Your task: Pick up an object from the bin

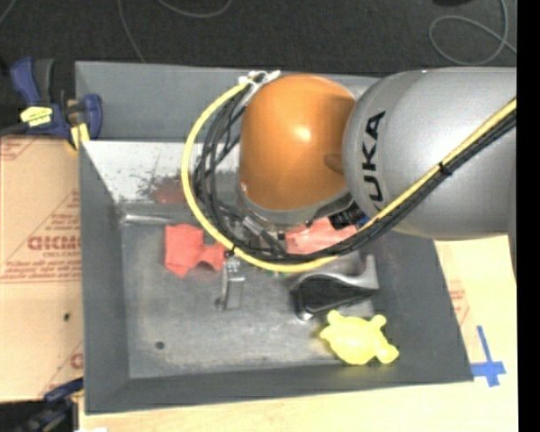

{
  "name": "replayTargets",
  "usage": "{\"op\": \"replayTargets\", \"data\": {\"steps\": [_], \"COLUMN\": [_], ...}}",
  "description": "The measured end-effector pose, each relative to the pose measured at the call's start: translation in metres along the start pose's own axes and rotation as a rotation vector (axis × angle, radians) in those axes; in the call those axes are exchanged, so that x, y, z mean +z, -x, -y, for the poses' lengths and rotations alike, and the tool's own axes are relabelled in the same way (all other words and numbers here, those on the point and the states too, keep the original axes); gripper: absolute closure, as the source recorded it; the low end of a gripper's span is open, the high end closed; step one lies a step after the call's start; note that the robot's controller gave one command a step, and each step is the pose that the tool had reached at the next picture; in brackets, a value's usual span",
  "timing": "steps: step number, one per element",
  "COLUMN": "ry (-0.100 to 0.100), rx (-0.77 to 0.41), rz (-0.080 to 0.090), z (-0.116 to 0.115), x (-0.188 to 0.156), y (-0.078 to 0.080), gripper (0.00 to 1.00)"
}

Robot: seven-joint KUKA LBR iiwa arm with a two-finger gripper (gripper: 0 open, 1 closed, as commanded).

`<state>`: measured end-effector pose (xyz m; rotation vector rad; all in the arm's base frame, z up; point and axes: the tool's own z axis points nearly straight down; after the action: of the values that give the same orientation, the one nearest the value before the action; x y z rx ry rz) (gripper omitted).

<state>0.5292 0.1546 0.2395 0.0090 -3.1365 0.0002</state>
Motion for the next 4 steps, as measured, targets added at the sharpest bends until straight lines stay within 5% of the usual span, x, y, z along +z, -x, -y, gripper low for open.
{"op": "replayTargets", "data": {"steps": [1,2,3,4], "ry": [0.002,0.002,0.0,0.004], "rx": [0.005,-0.011,-0.174,0.08], "rz": [0.008,0.012,0.008,0.016], "z": [0.001,0.02,0.04,0.06], "x": [-0.005,0.063,0.082,0.084], "y": [0.001,0.036,0.096,0.117], "gripper": [0.0,0.0,0.0,0.0]}}
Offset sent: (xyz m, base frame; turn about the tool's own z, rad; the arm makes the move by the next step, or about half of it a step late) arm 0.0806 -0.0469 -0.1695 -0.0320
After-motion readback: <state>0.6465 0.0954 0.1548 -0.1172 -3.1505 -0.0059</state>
